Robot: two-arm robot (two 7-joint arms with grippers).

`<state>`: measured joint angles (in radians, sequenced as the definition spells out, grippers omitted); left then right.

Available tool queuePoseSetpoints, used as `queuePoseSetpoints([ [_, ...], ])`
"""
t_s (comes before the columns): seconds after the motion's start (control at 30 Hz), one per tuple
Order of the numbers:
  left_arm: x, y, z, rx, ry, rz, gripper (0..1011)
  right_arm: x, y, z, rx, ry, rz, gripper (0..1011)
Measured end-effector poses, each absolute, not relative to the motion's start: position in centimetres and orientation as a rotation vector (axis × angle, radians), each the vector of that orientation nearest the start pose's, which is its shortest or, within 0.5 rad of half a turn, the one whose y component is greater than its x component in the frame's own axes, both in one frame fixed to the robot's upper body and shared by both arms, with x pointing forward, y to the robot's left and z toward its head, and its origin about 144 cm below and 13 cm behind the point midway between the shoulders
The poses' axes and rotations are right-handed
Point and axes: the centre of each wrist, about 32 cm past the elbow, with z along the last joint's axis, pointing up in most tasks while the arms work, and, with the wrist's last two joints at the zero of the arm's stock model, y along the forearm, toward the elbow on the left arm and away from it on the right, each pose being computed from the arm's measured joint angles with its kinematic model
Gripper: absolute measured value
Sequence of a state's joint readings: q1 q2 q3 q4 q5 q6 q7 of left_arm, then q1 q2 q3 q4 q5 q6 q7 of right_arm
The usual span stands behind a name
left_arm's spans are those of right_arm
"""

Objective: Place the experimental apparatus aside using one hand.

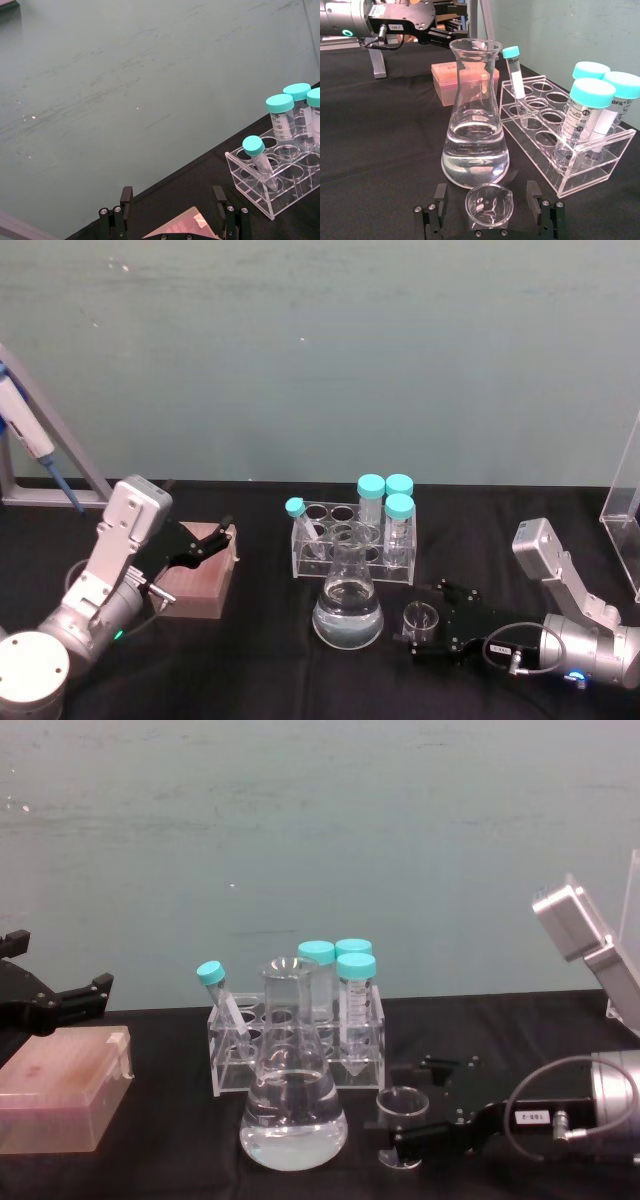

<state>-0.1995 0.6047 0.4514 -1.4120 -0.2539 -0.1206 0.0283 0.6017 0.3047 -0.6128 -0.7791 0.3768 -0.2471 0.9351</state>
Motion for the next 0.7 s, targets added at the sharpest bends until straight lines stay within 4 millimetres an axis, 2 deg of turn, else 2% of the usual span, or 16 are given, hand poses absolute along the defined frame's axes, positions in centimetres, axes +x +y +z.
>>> queuePoseSetpoints([
  [0.7, 48.86, 30.97, 113.98, 0.304, -0.285, 1.248, 1000, 59.29, -25.87, 110.33, -0.240, 0.009, -0.386, 1000],
])
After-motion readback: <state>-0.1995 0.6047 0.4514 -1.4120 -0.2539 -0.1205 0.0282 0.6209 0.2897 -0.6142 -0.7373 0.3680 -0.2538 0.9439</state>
